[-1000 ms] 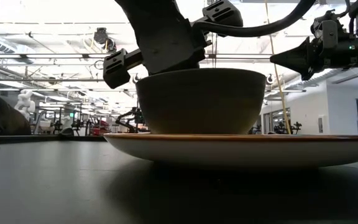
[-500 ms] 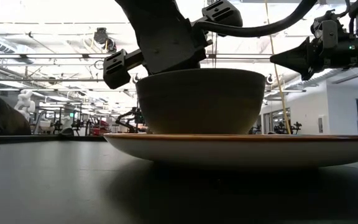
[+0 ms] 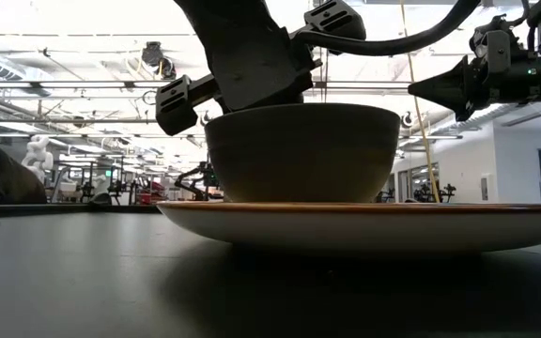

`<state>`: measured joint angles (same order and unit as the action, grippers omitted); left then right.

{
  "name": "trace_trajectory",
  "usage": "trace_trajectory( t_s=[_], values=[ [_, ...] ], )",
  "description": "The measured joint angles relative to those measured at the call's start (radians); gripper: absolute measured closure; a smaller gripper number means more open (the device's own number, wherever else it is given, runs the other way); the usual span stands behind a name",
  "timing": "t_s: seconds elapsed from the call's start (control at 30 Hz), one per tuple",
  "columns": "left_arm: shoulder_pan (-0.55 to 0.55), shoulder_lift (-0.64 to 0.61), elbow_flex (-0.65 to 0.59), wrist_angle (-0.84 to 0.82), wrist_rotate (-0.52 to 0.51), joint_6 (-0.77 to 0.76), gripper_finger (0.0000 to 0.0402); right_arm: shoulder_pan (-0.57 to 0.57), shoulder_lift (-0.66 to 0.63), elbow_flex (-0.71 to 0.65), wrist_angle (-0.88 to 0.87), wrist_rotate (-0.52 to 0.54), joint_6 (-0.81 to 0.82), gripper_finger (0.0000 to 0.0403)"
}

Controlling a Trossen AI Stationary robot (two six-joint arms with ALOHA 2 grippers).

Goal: Pick and place plate/cup/fork/spoon on tray
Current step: Put the blue spoon into the black bowl, then return to Home Position

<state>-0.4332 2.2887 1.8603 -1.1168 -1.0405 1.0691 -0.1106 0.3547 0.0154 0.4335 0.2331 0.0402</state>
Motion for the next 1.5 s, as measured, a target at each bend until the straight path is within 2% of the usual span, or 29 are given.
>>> trace_trajectory(
  t_s=[0.33, 1.07, 1.2, 1.5],
  values=[
    [0.004, 0.0, 0.0, 0.0, 0.0, -0.018, 0.0325, 0.0, 0.0, 0.0, 0.0, 0.0, 0.0, 0.0403],
    [0.014, 0.0, 0.0, -0.006, 0.0, -0.067, 0.0321, 0.0, 0.0, 0.0, 0.003, 0.0, 0.0, 0.0403],
    [0.014, 0.0, 0.0, -0.007, 0.0, -0.09, 0.0303, 0.0, 0.0, 0.0, 0.003, 0.0, 0.0, 0.0403],
    [0.014, 0.001, 0.025, -0.017, -0.006, -0.11, 0.023, 0.0, 0.0, 0.0, 0.003, 0.0, 0.0, 0.0403]
  ],
)
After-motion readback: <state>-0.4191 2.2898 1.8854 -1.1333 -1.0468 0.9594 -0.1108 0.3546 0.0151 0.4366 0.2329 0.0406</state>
